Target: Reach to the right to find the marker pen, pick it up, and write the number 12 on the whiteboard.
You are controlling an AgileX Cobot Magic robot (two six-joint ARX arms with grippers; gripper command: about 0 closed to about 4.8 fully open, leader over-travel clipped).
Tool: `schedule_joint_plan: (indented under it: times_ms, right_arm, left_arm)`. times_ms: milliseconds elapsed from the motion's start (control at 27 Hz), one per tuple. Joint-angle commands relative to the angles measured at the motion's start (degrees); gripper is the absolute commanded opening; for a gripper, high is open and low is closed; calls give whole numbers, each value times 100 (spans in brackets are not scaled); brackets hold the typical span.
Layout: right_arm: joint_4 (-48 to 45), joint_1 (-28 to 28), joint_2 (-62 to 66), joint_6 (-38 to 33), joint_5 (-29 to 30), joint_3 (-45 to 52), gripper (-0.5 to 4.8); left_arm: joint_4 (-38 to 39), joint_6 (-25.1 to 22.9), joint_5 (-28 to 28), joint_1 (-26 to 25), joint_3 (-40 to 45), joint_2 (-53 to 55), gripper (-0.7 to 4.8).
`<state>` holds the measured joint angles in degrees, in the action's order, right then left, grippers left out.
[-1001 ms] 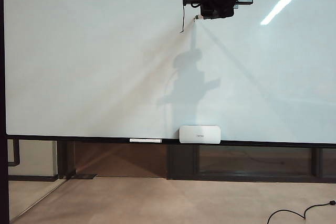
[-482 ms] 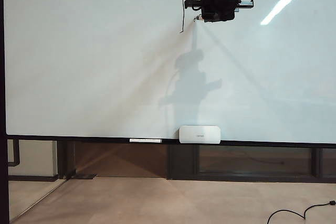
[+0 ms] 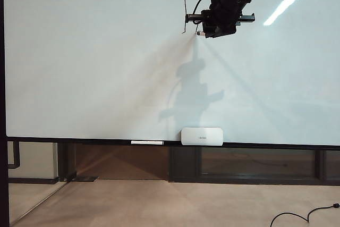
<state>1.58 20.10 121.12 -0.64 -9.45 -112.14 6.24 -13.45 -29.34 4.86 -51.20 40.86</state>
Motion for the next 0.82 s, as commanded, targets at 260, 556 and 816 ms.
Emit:
schedule_joint_plan:
  times_ms: [260, 556, 816]
  right_arm:
    - [297, -120, -133, -42, -632, -26, -5]
    - [402, -203, -378, 70, -737, -28, -5]
    - [640, -208, -439, 63, -732, -28, -5]
  left_arm:
    - [50, 0, -411, -2, -20, -11, -5]
    - [46, 35, -435, 0, -20, -13, -5]
    - [57, 87, -348, -2, -20, -13, -5]
